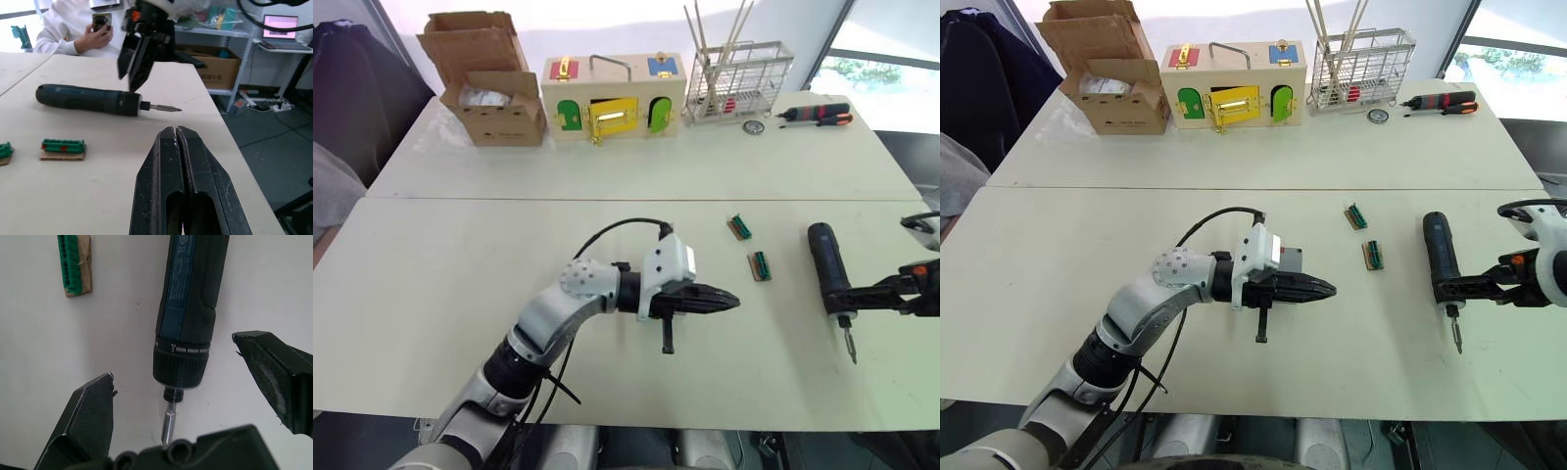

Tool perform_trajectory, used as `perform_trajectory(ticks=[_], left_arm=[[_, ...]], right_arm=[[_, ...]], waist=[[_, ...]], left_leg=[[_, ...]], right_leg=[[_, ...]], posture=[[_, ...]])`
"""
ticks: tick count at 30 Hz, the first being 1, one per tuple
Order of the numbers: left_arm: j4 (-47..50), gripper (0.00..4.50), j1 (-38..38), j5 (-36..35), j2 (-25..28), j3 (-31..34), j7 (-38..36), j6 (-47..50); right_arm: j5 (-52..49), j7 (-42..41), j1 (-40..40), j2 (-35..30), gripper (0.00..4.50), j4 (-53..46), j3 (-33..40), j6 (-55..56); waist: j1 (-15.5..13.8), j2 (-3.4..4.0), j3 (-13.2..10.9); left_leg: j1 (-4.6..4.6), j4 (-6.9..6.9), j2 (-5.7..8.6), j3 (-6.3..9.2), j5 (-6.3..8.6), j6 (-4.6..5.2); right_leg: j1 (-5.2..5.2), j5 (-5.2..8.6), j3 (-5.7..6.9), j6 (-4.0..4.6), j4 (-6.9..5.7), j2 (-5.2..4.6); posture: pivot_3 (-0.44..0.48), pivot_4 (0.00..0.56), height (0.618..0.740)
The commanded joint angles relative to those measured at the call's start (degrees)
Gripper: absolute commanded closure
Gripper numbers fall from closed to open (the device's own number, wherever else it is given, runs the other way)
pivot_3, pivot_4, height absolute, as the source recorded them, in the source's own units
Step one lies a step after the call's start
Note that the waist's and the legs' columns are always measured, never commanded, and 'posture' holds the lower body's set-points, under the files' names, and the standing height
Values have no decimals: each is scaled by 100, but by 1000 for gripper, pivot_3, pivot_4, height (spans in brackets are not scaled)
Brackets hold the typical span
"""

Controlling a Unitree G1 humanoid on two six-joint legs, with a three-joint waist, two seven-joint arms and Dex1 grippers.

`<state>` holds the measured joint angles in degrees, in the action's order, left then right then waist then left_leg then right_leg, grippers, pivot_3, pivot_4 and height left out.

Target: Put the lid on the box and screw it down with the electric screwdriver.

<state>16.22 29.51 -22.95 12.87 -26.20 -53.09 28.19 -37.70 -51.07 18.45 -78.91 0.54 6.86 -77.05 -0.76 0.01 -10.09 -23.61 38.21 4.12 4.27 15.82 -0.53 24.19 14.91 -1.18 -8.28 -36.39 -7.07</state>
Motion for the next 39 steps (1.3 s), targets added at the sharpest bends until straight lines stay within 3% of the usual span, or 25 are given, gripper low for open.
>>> perform_trajectory(ticks=[1,6,12,13,15,20,27,30,34,39], left_arm=[[170,4500,0,95,25,-60,18,-84],[231,4500,-4,473,280,-179,108,-99],[269,4500,-17,650,254,-214,237,-135],[269,4500,-22,663,240,-217,254,-137],[266,4500,-48,687,216,-219,286,-158],[230,4500,-104,755,168,-235,353,-219],[223,4500,-186,801,193,-185,378,-276],[245,4500,-145,829,229,-155,395,-213],[339,4500,-116,784,433,7,330,-101],[423,4500,-46,368,654,594,316,257]], right_arm=[[303,-54,542,79,7,394,-406,89],[941,-424,1467,329,7,1032,-1538,393],[1579,-863,2031,585,7,1429,-2500,540],[1668,-926,2082,614,400,1490,-2601,582],[1816,-953,2204,747,752,1687,-2705,599],[2148,-1123,2381,963,2449,1994,-2899,705],[2463,-1610,2144,745,2596,1801,-3148,941],[2626,-1596,2048,716,2596,1758,-2990,1259],[2524,-1375,2695,1014,2596,2062,-2298,1292],[2059,-457,3400,1590,2596,2299,-632,1160]], waist=[[7,0,0],[9,2,1],[0,2,0],[0,2,0],[4,2,0],[5,1,0],[-14,1,0],[-22,1,1],[20,2,0],[42,40,-5]], left_leg=[[0,-1,0,0,0,0],[0,-2,2,-2,0,0],[-2,-2,3,0,0,-1],[-2,-3,3,1,0,-1],[-2,-3,2,1,0,-1],[-2,-2,3,2,0,-1],[-2,-1,4,2,0,-2],[-2,-1,4,6,0,-2],[-2,0,5,4,0,-2],[-8,-14,3,-15,-1,-4]], right_leg=[[1,0,0,0,1,0],[2,0,0,0,3,0],[2,0,0,0,8,-1],[4,0,0,0,7,-1],[4,0,1,0,7,-1],[3,0,1,0,7,-1],[2,0,2,-1,7,-1],[-1,0,5,-1,7,-1],[-3,-1,4,-1,11,-2],[30,-1,-12,-1,1,-3]], posture=[[0,150,730],[0,150,730],[0,150,730],[0,150,730],[0,150,730],[0,150,730],[0,150,730],[0,150,730],[0,150,730],[0,150,730]])
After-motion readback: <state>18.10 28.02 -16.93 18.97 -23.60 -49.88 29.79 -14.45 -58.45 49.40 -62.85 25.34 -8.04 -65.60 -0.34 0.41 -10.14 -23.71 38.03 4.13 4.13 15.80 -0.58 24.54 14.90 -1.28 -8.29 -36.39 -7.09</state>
